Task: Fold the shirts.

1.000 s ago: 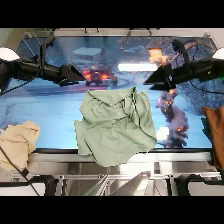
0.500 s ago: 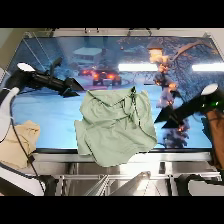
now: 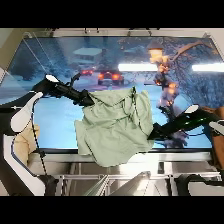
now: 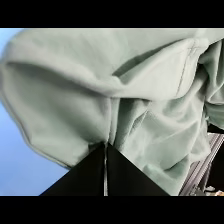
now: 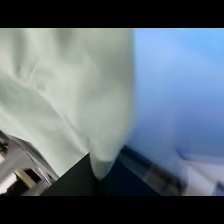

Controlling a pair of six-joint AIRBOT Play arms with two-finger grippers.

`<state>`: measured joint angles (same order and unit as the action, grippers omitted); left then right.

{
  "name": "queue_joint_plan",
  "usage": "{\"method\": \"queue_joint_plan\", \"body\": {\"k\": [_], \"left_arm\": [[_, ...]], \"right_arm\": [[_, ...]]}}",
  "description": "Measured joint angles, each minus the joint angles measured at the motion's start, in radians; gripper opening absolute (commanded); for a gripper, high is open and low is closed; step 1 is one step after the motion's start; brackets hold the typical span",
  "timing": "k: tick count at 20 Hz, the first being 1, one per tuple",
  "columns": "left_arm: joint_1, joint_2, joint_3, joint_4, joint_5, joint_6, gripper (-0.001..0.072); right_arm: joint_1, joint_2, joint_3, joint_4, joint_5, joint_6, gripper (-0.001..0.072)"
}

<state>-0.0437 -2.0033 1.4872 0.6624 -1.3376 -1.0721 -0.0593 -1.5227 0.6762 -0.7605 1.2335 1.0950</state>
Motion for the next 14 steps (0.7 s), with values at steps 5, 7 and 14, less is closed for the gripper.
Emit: {"method": "queue_joint_plan", "body": {"k": [5, 7, 14], "left_arm": [[0.017, 0.003, -0.020, 0.002, -0.050, -0.025, 0.0001], [0.043, 0.047, -0.070, 0.017, -0.078, -0.027, 0.0001], [0.094, 0.340, -0.460, 0.071, -0.045, -0.081, 0.0002]], "right_arm": [[-0.013, -0.011, 0.106, 0.030, -0.087, -0.018, 0.0018], [-0.038, -0.040, 0.241, 0.017, -0.098, -0.003, 0.0018], [-0.040, -0.409, 0.982, 0.042, 0.026, 0.135, 0.0028]]}}
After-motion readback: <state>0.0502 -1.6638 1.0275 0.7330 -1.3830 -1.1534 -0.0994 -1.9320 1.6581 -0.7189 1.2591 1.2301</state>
